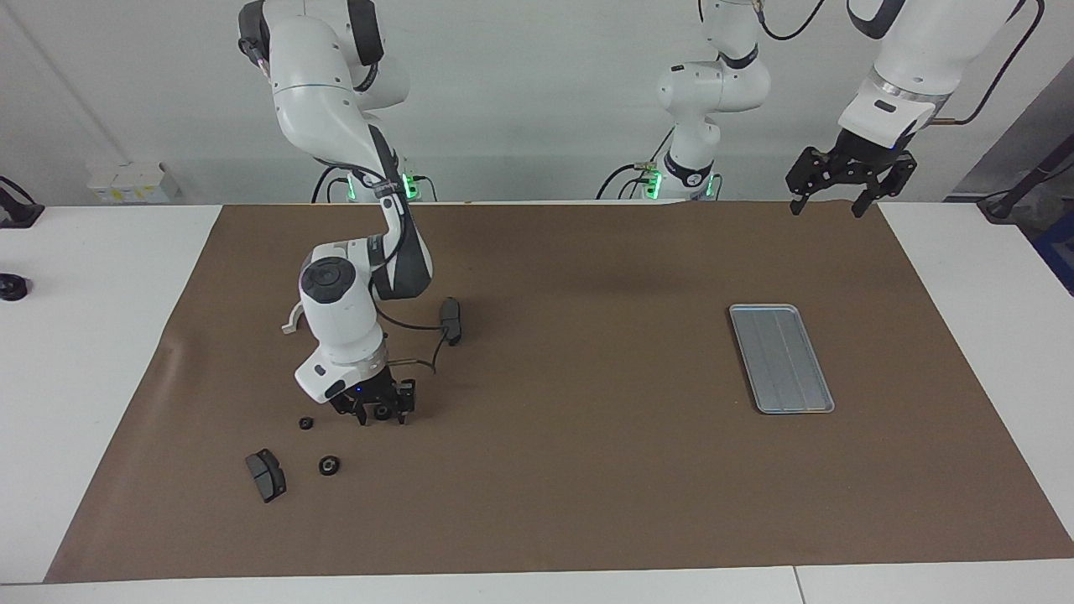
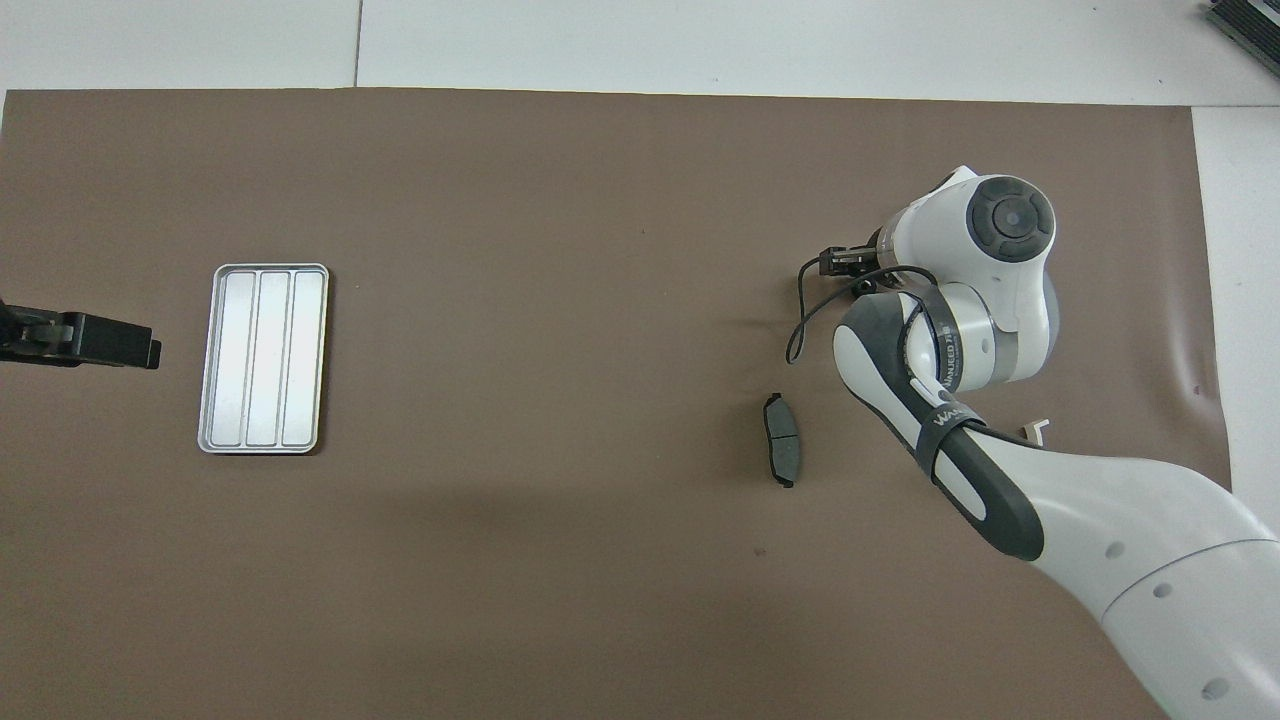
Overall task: Pick bearing gear from pile to tray
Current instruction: 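Lift the black gear with the right gripper and carry it toward center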
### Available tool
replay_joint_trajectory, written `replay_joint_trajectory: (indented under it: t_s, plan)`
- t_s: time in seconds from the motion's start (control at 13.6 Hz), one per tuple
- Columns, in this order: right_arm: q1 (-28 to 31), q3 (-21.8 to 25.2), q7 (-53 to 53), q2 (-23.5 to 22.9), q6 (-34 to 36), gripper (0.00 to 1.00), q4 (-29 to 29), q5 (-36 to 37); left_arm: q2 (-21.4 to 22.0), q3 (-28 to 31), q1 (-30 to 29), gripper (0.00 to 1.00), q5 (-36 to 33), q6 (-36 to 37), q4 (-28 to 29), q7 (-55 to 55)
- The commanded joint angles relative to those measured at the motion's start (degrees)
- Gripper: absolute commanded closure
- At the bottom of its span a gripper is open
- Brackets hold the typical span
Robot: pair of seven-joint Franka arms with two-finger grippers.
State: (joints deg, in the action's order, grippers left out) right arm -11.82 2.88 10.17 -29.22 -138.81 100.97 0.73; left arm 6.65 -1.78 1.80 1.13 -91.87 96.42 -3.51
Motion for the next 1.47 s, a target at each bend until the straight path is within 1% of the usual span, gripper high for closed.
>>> replay_joint_trajectory:
  t_s: [0.0,0.29,0.52,0.74,0.96,1.18,1.25,1.4]
  plan:
    - [0.13,-0.24,1.34,-0.22,1.26,0.39,-0.33,0.94,0.82,-0.59,-1.01,0.00,0.54,0.02,0.70,0.26]
    - [-0.04,-0.24,2.66,-0.05,3.10,0.41,-0.33,0.85,0.82,-0.59,-1.01,0.00,0.54,-0.06,0.70,0.26]
    - [0.05,-0.24,3.01,0.22,3.98,0.49,-0.33,0.85,0.82,-0.59,-1.01,0.00,0.54,0.02,0.78,0.26]
    - [0.05,-0.24,3.01,0.48,4.77,0.62,-0.42,0.85,0.82,-0.59,-1.01,0.00,0.54,0.02,0.70,0.26]
    - [0.05,-0.24,3.01,0.48,4.77,0.78,-0.42,0.85,0.82,-0.59,-1.01,0.00,0.54,0.02,0.70,0.26]
    - [0.05,-0.24,3.01,0.57,4.86,0.84,-0.68,0.85,0.82,-0.59,-1.01,0.00,0.54,0.02,0.78,0.26]
    - [0.05,-0.24,2.84,1.00,5.47,0.86,-1.29,0.85,0.82,-0.59,-1.01,0.00,0.54,-0.06,0.70,0.26]
    - [-0.13,-0.76,2.49,2.23,8.36,0.86,-4.01,0.85,0.82,-0.59,-1.01,0.00,0.63,0.02,0.70,0.26]
